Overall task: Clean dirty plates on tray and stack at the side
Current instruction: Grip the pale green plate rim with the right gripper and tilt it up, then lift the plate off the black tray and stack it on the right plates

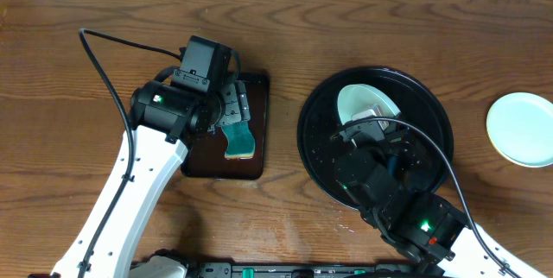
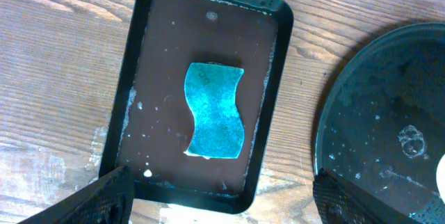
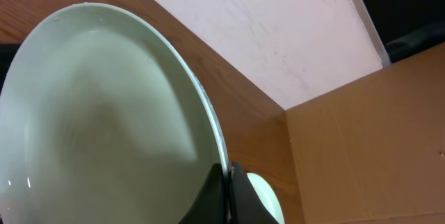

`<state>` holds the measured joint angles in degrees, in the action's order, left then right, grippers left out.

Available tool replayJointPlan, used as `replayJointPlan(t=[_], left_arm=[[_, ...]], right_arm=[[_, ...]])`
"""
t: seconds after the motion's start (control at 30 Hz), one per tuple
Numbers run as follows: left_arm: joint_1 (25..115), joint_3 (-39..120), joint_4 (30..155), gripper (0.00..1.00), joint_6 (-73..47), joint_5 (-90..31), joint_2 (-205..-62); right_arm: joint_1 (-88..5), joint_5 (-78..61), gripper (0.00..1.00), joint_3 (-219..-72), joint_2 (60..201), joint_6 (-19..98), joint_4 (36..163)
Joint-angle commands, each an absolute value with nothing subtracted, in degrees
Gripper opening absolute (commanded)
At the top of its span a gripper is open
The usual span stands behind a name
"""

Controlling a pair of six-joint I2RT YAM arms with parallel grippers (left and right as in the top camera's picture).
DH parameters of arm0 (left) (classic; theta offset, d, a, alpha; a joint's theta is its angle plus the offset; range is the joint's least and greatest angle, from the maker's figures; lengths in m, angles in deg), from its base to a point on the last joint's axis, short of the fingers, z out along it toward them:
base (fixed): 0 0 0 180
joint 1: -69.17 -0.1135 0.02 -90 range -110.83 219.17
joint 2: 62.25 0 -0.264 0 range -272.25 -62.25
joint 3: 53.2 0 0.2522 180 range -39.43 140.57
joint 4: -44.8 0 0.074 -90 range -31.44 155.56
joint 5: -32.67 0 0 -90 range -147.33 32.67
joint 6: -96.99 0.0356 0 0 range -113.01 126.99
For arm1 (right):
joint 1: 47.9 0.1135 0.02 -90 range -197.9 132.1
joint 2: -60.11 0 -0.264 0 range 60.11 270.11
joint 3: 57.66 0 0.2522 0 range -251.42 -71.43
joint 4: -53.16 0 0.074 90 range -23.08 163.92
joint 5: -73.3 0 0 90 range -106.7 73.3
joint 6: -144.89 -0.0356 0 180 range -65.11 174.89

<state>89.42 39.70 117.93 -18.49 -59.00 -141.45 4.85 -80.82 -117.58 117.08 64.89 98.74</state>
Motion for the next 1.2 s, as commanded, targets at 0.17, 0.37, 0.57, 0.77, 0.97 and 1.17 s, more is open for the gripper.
replayJointPlan(t=[0.17, 0.37, 0.57, 0.77, 0.97, 1.17], left_arm=[[89.23, 40.62, 118.06, 0.83, -18.34, -59.26, -141.23], [89.23, 40.62, 118.06, 0.83, -18.36, -59.26, -141.23], [89.23, 40.62, 118.04, 0.83, -18.36, -59.26, -141.23], [89.23, 40.62, 118.06, 0.83, -18.34, -59.26, -141.23], [89.23, 40.62, 118.06, 0.83, -18.34, -59.26, -141.23], [89.23, 40.62, 118.06, 0.83, -18.34, -59.26, -141.23]], right_arm=[[5.92, -82.94, 0.01, -117.82, 117.12, 65.28, 98.39], [5.92, -82.94, 0.01, -117.82, 117.12, 65.28, 98.41], [5.92, -82.92, 0.01, -117.82, 117.12, 65.24, 98.37], [4.32, -82.76, 0.01, -117.82, 117.12, 60.21, 98.45], [-5.49, -57.89, 0.01, -117.71, 117.84, 42.71, 102.02], [-20.92, -32.54, 0.01, -117.84, 117.62, 38.64, 101.53]])
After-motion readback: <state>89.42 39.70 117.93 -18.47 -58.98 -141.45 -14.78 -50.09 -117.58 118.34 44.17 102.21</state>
